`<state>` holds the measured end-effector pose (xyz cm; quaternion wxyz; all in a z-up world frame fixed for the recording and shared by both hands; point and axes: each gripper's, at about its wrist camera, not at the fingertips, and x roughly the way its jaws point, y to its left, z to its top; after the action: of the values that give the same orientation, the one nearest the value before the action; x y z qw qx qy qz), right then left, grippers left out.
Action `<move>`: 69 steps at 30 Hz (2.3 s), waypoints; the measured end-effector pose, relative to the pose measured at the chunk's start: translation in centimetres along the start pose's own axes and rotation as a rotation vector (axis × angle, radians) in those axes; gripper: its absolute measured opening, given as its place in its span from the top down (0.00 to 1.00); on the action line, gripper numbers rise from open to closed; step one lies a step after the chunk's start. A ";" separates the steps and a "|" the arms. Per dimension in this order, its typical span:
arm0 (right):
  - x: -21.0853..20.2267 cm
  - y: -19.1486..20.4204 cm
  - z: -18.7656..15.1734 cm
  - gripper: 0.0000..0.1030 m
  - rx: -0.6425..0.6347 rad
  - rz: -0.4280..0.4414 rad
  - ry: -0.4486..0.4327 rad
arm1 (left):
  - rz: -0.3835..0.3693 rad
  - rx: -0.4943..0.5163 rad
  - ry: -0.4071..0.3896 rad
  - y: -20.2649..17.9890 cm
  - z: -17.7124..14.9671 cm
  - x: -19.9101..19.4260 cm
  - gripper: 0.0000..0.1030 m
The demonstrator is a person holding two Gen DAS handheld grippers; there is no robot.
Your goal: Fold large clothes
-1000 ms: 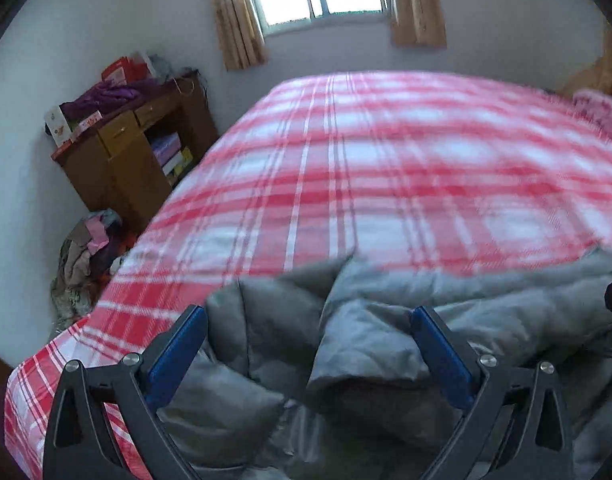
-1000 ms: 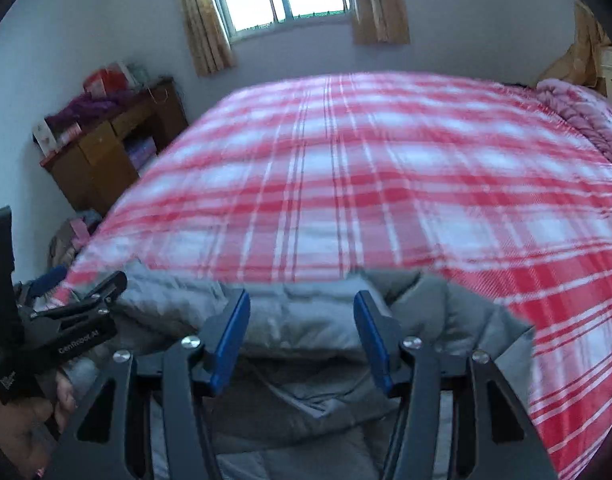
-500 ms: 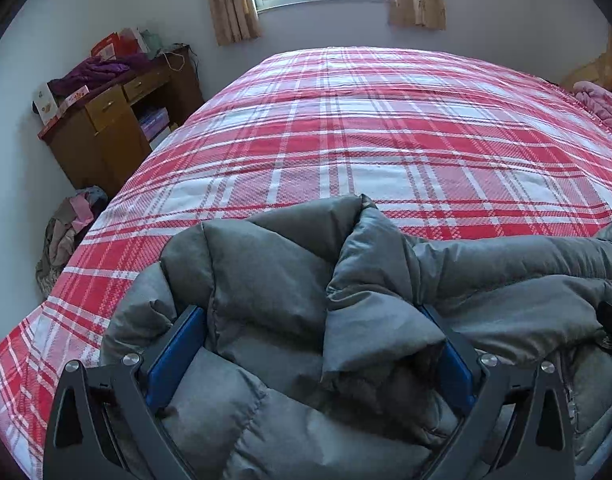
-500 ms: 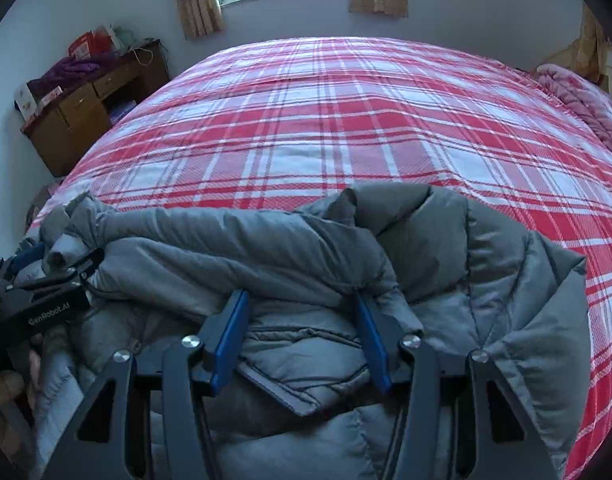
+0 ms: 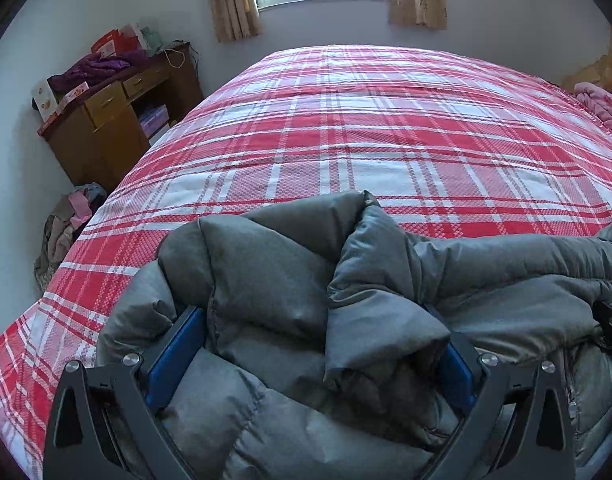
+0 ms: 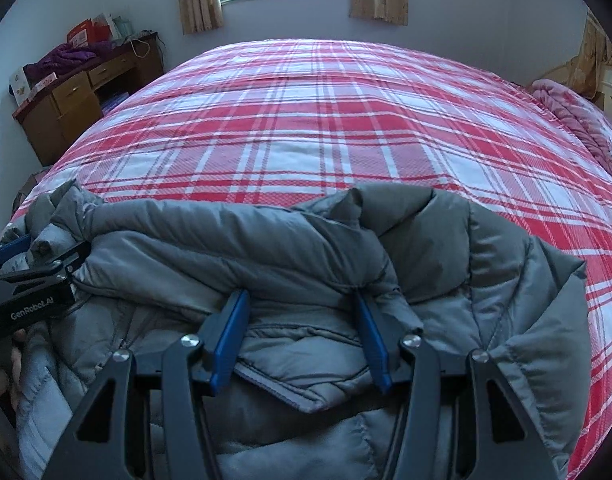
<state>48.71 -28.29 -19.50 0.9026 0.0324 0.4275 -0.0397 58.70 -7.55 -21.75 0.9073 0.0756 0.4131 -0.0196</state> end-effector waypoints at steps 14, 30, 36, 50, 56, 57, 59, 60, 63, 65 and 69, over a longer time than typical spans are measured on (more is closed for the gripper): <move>-6.4 -1.5 2.8 0.44 0.066 0.012 -0.194 | -0.193 -0.147 -0.064 -1.0 5.1 -6.3 0.01; 0.3 -1.6 0.6 0.57 0.072 0.043 -0.033 | -0.094 -0.062 0.049 -4.9 1.3 0.4 0.01; 0.5 -1.1 0.7 0.57 0.048 0.009 -0.024 | -0.080 -0.055 0.047 -4.8 1.3 0.8 0.01; 0.9 -0.4 1.3 0.56 -0.007 -0.017 0.009 | -0.047 0.014 0.116 -4.8 3.3 -0.1 0.01; -8.2 -5.4 -0.1 0.24 0.056 0.018 -0.065 | -0.143 -0.050 -0.017 3.1 1.5 -11.4 0.01; -10.0 -6.3 -1.4 0.24 0.061 0.015 -0.077 | -0.143 -0.047 -0.027 4.4 0.1 -12.9 0.01; -13.2 -7.9 -4.9 0.24 0.073 0.044 -0.072 | -0.117 -0.016 -0.046 7.0 -4.1 -16.0 0.01; -14.6 -8.5 -7.0 0.24 0.080 0.059 -0.062 | -0.099 0.000 -0.042 8.0 -6.1 -17.1 0.01; -18.3 -9.2 -13.8 0.24 0.063 0.062 -0.030 | -0.044 0.065 -0.030 10.9 -13.8 -20.4 0.01; -20.4 -9.3 -17.7 0.24 0.058 0.070 -0.023 | -0.021 0.077 -0.017 11.8 -17.6 -21.8 0.01; -23.5 -9.6 -23.4 0.23 0.069 0.050 -0.014 | 0.020 0.052 -0.021 14.6 -24.4 -24.6 0.01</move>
<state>14.94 -34.59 -16.38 0.9045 0.0740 0.4187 -0.0323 25.73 9.94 -17.22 0.9095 0.1033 0.4022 -0.0221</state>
